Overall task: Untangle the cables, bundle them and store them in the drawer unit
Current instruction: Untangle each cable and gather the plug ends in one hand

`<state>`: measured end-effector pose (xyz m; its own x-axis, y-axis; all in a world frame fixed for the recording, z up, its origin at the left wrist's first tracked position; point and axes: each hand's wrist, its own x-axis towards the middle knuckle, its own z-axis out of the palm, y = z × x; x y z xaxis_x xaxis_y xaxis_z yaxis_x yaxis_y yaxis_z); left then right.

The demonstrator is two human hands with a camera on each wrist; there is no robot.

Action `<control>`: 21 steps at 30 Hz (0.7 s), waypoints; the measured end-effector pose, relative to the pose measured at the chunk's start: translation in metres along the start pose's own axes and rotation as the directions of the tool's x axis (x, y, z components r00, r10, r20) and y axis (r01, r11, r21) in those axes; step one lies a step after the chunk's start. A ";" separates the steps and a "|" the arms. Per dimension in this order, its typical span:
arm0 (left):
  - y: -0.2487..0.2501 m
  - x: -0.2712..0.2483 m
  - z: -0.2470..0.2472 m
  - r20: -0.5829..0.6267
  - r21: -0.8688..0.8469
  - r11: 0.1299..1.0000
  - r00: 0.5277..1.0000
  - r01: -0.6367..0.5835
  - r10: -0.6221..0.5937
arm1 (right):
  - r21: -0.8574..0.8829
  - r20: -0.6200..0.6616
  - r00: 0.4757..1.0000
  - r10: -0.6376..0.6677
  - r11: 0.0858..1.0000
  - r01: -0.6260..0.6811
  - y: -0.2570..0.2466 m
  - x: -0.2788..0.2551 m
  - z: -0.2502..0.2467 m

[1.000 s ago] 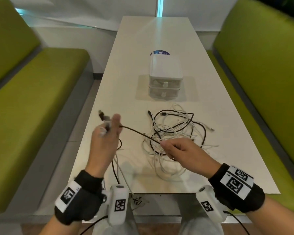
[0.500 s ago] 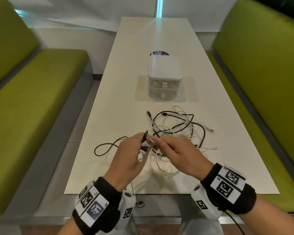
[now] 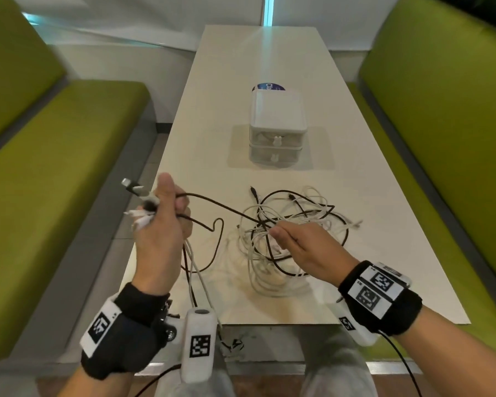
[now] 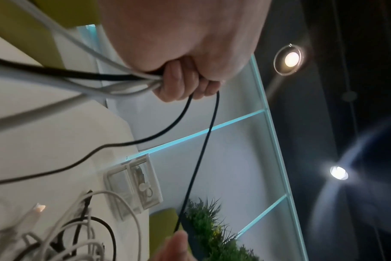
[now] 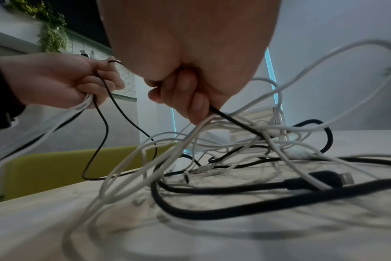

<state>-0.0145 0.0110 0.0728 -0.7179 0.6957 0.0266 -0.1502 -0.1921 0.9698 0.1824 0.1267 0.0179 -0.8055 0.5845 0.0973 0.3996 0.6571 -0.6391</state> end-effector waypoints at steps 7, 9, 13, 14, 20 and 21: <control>-0.001 0.001 -0.011 -0.071 0.277 0.944 0.976 -0.177 0.204 | -0.086 0.028 0.999 0.036 0.996 -0.033 -0.005 0.010 -0.003; -0.004 -0.004 -0.011 0.045 0.514 0.770 0.909 -0.377 0.415 | -0.124 0.044 0.998 0.046 0.991 -0.040 -0.008 0.011 -0.002; -0.012 -0.023 0.008 0.360 0.533 0.532 0.745 -0.658 0.561 | -0.202 0.098 0.992 0.083 0.977 -0.062 -0.016 0.013 0.001; -0.016 -0.028 0.012 0.446 0.506 0.500 0.709 -0.703 0.546 | -0.200 0.106 0.990 0.097 0.977 -0.075 -0.018 0.013 0.001; -0.045 -0.043 0.022 0.741 0.400 0.543 0.609 -0.738 0.283 | -0.250 0.142 0.983 0.114 0.965 -0.076 -0.017 0.011 0.001; -0.050 -0.040 0.021 0.757 0.429 0.543 0.616 -0.722 0.220 | -0.249 0.137 0.988 0.076 0.968 -0.040 -0.016 0.010 0.001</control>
<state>0.0363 0.0072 0.0289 0.0394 0.9098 0.4133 0.7286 -0.3092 0.6112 0.1678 0.1212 0.0284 -0.8253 0.5618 -0.0571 0.5276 0.7311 -0.4326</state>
